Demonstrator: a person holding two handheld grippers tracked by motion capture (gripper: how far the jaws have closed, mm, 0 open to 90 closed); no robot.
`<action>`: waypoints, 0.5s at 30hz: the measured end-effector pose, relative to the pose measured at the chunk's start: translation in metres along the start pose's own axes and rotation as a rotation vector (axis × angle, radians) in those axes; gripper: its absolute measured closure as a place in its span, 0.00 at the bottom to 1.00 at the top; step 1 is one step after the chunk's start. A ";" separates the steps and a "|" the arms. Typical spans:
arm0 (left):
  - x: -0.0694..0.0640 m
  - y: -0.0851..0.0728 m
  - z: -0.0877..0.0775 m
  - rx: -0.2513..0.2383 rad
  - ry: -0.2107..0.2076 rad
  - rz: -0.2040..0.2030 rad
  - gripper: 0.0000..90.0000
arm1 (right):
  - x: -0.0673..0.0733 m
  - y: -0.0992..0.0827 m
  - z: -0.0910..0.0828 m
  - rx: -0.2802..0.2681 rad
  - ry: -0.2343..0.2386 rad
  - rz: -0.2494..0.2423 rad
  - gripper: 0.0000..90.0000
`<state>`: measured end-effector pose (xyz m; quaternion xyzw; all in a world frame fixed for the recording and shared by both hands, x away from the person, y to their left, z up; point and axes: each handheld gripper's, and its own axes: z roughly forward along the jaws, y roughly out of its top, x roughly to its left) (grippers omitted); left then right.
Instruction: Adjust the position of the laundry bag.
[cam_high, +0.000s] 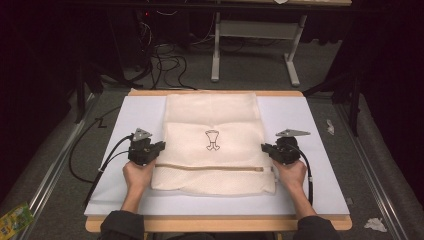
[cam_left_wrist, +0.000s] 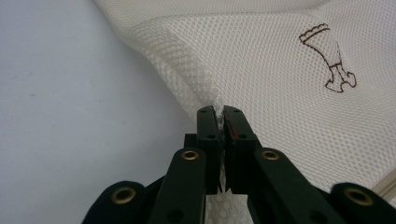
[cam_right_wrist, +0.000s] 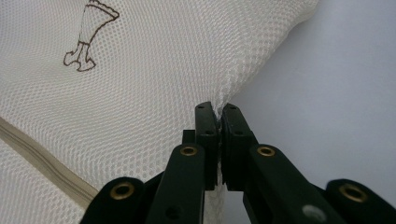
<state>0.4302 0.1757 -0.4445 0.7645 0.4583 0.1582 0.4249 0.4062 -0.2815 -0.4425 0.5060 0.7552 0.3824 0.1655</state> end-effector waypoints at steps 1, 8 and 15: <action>0.000 0.000 0.000 0.000 0.000 0.000 0.96 | 0.000 0.000 0.000 0.000 0.000 0.000 0.98; -0.011 0.005 0.009 -0.010 -0.006 0.010 0.96 | -0.011 -0.001 -0.009 -0.007 -0.025 0.003 0.98; -0.020 0.012 0.018 -0.004 -0.024 0.018 0.96 | -0.023 -0.004 -0.016 -0.017 -0.040 0.033 0.98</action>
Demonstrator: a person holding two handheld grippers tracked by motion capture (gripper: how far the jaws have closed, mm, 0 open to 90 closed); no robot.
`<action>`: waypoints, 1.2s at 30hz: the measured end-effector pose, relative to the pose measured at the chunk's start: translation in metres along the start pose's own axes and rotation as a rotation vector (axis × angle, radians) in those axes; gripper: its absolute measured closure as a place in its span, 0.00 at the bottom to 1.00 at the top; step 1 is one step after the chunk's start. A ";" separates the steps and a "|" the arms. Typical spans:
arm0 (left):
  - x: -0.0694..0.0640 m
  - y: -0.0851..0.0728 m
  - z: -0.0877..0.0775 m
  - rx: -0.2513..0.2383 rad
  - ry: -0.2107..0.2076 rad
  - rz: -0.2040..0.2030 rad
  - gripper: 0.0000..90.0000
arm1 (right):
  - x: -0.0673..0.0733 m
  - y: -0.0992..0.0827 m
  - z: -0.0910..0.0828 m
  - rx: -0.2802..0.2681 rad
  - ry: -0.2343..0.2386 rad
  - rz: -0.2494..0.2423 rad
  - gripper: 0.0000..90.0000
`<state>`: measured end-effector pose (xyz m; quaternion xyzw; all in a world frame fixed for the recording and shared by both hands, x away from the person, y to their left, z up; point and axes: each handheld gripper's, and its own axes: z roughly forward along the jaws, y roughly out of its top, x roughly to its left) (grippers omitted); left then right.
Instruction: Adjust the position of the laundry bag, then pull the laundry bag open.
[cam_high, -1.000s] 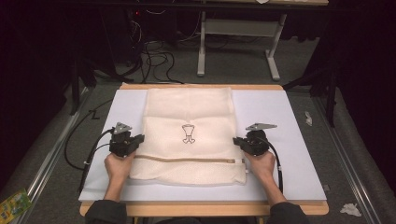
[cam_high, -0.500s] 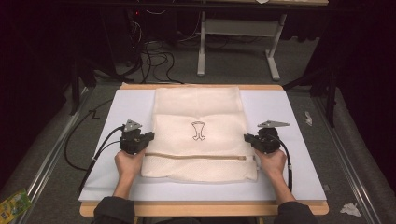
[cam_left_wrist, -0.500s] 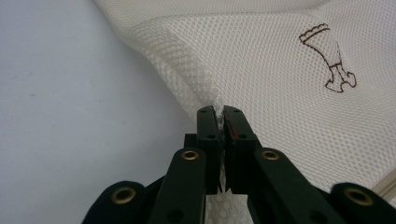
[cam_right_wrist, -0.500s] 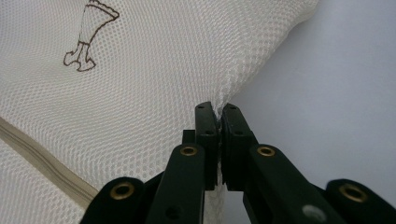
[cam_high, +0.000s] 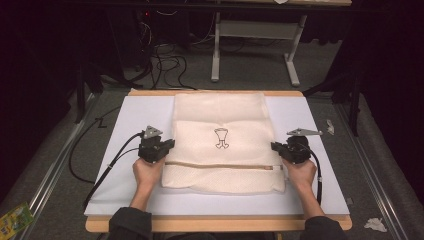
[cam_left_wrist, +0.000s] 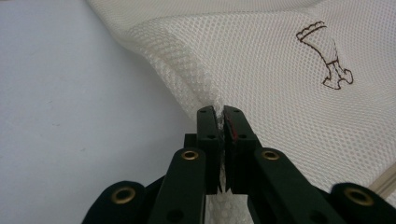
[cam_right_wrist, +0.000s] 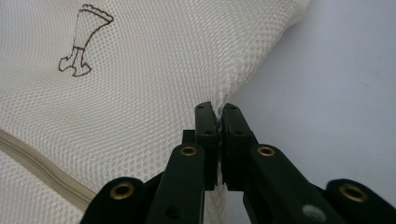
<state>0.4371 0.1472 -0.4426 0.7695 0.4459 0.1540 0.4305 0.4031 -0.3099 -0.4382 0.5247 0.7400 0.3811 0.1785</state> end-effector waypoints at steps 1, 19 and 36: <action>0.000 0.000 0.000 0.000 0.000 0.000 0.96 | 0.000 0.000 0.000 0.000 0.000 0.000 0.98; -0.015 0.002 0.025 0.063 0.020 0.039 0.93 | -0.018 -0.011 0.003 0.036 -0.048 0.019 0.96; -0.017 -0.003 0.019 0.040 0.074 0.083 0.83 | -0.022 -0.025 0.002 -0.002 -0.054 0.057 0.75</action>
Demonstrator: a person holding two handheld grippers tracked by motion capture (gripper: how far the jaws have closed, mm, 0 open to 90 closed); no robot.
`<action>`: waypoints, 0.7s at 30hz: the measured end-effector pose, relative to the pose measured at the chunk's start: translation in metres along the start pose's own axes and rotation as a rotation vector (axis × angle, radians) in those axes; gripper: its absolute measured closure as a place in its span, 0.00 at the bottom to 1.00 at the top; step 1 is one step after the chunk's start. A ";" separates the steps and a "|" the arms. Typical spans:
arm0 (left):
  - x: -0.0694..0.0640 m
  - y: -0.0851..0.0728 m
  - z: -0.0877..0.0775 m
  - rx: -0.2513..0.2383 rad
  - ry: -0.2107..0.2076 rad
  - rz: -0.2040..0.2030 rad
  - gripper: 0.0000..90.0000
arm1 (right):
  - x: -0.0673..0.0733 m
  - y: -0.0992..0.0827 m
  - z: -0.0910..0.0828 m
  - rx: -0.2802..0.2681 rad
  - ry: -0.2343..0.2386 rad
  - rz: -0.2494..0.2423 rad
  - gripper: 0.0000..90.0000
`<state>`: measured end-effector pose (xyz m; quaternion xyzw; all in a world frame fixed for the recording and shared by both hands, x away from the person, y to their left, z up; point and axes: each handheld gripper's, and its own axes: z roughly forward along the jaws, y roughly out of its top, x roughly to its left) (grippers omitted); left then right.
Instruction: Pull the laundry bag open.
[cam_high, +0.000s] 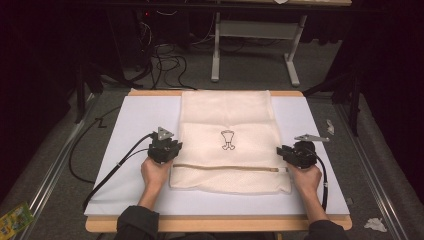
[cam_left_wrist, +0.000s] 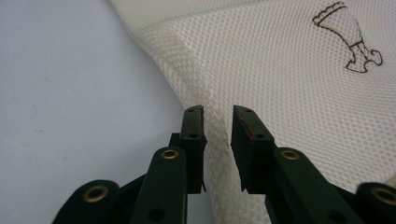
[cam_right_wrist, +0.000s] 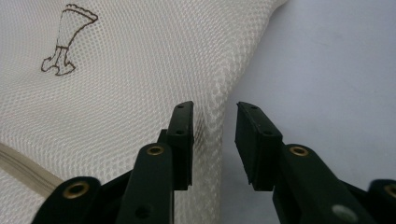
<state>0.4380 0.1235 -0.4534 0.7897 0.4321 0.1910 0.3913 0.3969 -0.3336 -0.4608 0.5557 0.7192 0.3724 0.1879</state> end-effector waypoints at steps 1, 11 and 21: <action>0.000 0.000 -0.001 -0.003 0.001 0.003 0.81 | -0.001 -0.002 -0.002 -0.009 0.001 0.004 0.73; -0.012 -0.004 -0.019 -0.067 0.013 0.052 0.71 | 0.001 -0.012 -0.024 -0.066 -0.013 -0.010 0.62; -0.030 -0.013 -0.031 -0.095 -0.036 0.085 0.66 | 0.003 -0.024 -0.030 -0.063 0.012 0.019 0.56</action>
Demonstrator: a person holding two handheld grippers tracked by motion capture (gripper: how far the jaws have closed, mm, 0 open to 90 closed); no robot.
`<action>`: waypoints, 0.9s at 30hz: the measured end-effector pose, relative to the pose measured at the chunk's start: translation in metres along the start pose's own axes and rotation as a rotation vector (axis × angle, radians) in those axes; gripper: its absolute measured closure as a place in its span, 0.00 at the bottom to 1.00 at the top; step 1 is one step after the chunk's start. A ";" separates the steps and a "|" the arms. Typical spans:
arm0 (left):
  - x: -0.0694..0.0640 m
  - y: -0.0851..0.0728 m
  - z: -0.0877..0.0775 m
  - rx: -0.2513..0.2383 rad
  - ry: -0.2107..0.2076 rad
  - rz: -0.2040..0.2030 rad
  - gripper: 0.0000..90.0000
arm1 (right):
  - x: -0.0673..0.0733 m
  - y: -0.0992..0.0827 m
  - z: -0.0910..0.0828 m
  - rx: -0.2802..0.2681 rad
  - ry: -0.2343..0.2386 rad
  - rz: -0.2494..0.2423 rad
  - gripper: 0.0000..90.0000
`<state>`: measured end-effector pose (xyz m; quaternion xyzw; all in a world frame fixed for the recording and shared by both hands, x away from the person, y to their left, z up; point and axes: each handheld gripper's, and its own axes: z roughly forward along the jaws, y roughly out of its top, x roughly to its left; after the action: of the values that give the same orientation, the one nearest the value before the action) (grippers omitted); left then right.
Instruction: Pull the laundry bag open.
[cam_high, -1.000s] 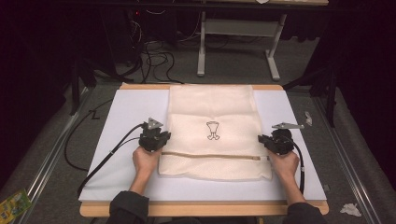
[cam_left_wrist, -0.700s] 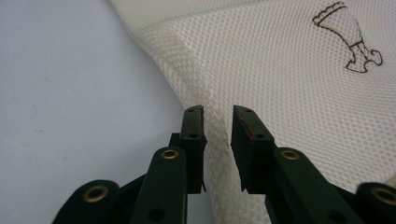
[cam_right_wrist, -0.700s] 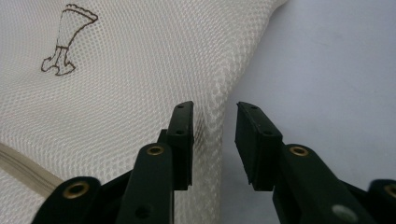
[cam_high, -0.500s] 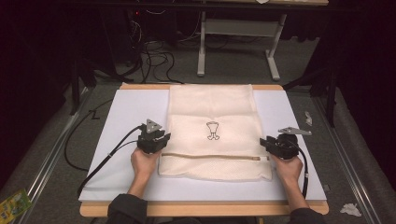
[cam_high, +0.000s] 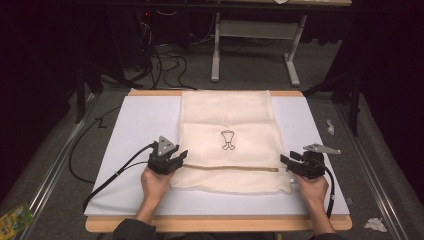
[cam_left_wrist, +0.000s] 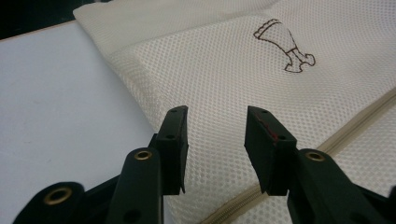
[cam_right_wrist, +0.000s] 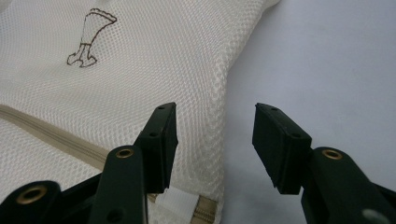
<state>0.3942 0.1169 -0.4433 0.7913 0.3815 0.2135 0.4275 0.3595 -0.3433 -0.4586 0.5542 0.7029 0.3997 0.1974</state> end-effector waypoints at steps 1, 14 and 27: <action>-0.001 0.000 -0.001 -0.008 0.000 0.001 0.66 | -0.001 -0.001 -0.001 -0.003 0.004 -0.004 0.56; -0.029 -0.005 0.003 -0.022 -0.059 0.003 0.64 | 0.000 -0.010 0.014 0.027 0.047 0.042 0.56; -0.056 0.002 0.017 0.008 -0.114 0.041 0.63 | 0.004 -0.011 0.015 0.042 0.073 -0.042 0.97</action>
<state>0.3721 0.0633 -0.4515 0.8115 0.3410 0.1755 0.4410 0.3622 -0.3349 -0.4759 0.5285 0.7293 0.4006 0.1685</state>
